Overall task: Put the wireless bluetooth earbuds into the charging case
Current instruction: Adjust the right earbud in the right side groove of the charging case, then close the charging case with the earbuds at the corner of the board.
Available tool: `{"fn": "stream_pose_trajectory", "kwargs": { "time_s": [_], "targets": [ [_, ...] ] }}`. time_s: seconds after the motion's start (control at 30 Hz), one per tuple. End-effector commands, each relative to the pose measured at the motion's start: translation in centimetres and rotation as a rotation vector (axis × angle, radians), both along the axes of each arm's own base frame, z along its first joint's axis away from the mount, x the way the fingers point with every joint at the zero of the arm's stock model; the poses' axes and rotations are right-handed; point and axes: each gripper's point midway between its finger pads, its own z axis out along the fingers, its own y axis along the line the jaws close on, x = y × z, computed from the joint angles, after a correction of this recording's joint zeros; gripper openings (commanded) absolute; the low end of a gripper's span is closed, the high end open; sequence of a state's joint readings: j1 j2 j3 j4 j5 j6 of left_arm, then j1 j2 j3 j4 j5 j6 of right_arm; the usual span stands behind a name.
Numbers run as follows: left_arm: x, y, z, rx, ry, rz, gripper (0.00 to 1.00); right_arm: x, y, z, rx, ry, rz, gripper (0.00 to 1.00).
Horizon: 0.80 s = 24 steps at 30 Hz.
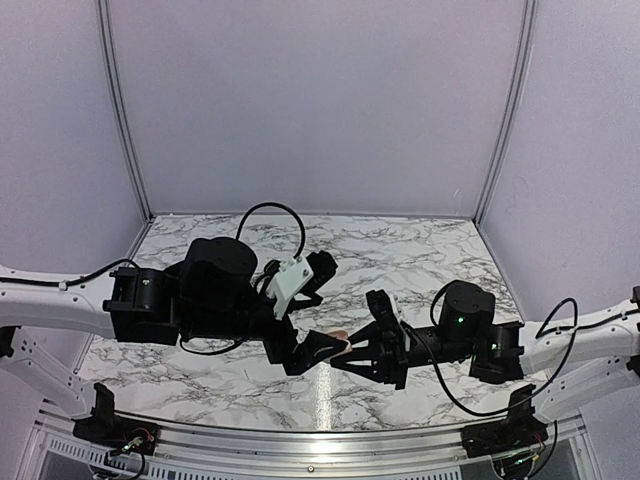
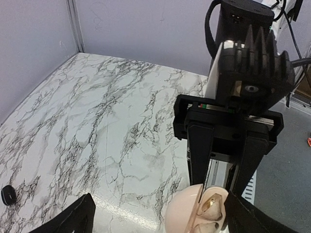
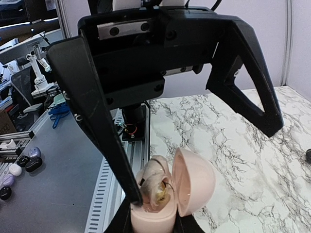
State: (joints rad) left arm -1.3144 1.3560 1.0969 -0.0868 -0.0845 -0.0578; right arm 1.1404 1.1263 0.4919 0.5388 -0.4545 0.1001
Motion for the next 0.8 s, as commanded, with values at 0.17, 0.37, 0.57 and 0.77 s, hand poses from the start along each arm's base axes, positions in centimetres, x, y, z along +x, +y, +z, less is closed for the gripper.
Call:
{"fn": "stream_pose_trajectory", "kwargs": {
  "time_s": [0.17,0.37,0.57,0.77],
  "targets": [
    [-3.1,0.6,5.0,-0.133,-0.052,-0.199,0.99,0.1,0.4,1.2,0.052,-0.008,0.008,0.0],
    [-3.5,1.8,4.0,-0.123,-0.021,-0.206,0.99,0.2,0.2,1.8,0.071,-0.013,0.0,0.0],
    [-3.9,1.5,2.4,-0.089,0.011,-0.227,0.99,-0.1,0.1,2.3,0.087,-0.018,0.016,0.0],
    [-3.7,1.1,3.4,-0.105,-0.012,-0.23,0.92,-0.5,0.4,1.8,0.068,-0.014,0.048,0.0]
  ]
}}
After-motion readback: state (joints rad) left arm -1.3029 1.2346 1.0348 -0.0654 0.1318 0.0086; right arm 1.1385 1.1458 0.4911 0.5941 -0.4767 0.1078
